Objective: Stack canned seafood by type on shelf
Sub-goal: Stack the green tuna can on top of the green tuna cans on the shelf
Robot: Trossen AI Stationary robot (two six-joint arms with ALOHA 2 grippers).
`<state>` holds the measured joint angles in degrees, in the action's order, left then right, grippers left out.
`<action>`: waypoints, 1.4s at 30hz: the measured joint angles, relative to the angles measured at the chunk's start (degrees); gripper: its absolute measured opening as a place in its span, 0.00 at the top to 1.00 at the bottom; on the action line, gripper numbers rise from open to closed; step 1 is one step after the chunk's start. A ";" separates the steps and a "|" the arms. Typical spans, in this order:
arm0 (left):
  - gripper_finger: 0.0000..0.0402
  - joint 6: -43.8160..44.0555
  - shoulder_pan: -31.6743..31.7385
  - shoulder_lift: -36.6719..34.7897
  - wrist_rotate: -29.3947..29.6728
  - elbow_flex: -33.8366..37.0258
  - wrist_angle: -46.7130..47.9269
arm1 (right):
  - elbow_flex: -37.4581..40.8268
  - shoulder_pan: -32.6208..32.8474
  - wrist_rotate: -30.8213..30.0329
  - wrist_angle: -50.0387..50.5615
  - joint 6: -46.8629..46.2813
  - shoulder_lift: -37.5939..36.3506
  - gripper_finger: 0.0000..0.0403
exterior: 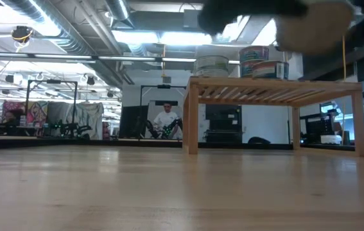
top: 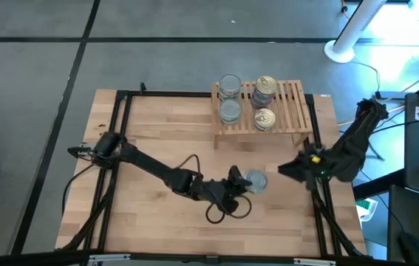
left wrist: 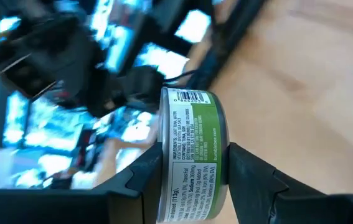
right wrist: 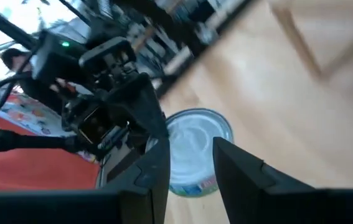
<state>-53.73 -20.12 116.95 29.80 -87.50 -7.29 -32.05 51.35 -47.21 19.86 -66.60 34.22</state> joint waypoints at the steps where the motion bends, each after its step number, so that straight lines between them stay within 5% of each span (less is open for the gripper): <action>1: 0.65 -0.34 0.17 -1.22 1.25 -0.03 0.53 | -0.73 0.00 -0.93 0.04 3.57 -1.41 0.70; 17: 0.65 -4.00 10.71 -16.19 13.85 -0.05 11.53 | -3.96 0.00 -21.24 4.65 42.57 -20.78 0.70; 31: 0.65 -1.62 21.88 -16.36 13.27 -0.01 19.53 | -3.91 0.00 -17.67 25.67 39.69 -27.85 0.70; 42: 0.65 1.86 23.96 -16.29 7.71 -0.01 22.50 | 0.38 0.00 -17.70 26.64 38.15 -27.85 0.70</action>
<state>-51.87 3.84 100.66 37.51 -87.50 15.21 -31.68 51.35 -64.91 46.50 -28.44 6.37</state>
